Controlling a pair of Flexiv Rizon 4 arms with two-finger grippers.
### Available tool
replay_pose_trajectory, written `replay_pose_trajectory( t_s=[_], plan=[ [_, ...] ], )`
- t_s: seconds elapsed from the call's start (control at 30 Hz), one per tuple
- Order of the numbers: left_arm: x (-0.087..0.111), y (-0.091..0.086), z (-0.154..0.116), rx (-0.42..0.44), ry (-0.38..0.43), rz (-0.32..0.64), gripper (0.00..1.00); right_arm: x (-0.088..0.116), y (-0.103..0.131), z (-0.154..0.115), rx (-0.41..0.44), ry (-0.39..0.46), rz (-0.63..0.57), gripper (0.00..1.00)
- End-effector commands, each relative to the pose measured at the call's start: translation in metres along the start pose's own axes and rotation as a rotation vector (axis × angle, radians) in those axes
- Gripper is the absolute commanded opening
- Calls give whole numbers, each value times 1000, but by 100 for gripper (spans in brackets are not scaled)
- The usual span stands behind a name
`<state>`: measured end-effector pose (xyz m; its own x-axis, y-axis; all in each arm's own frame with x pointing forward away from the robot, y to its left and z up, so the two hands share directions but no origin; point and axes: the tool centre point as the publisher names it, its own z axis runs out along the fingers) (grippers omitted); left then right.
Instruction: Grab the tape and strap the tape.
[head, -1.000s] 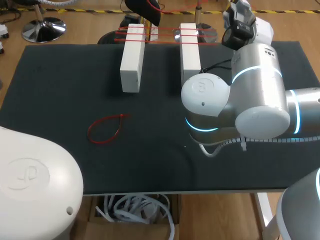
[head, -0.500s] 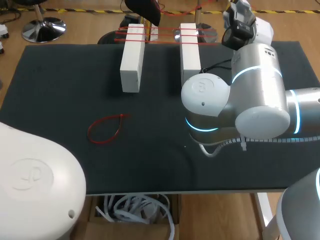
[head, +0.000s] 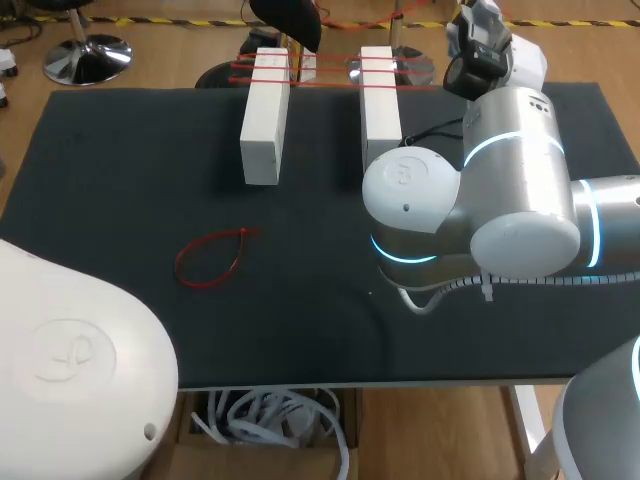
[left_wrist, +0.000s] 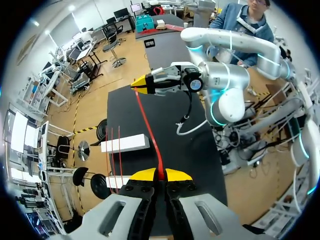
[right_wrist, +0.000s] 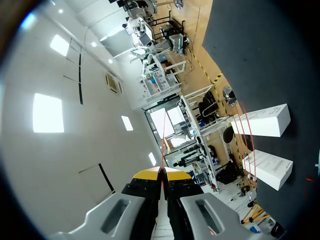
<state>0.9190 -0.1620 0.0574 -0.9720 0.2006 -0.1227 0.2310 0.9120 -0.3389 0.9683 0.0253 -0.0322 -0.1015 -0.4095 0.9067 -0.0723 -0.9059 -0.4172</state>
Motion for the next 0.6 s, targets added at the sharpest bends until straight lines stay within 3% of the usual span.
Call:
replay_pose_trajectory(
  t_s=[0.03, 0.53, 0.6],
  plan=[
    [-2, -1, -1, -4, 6, 0, 0, 3, 0, 0, -1, -8, -3, 0],
    [-2, -1, -1, -4, 6, 0, 0, 3, 0, 0, -1, -8, -3, 0],
    [-2, -1, -1, -4, 6, 0, 0, 4, 1, -1, -14, -45, -121, 0]
  ],
)
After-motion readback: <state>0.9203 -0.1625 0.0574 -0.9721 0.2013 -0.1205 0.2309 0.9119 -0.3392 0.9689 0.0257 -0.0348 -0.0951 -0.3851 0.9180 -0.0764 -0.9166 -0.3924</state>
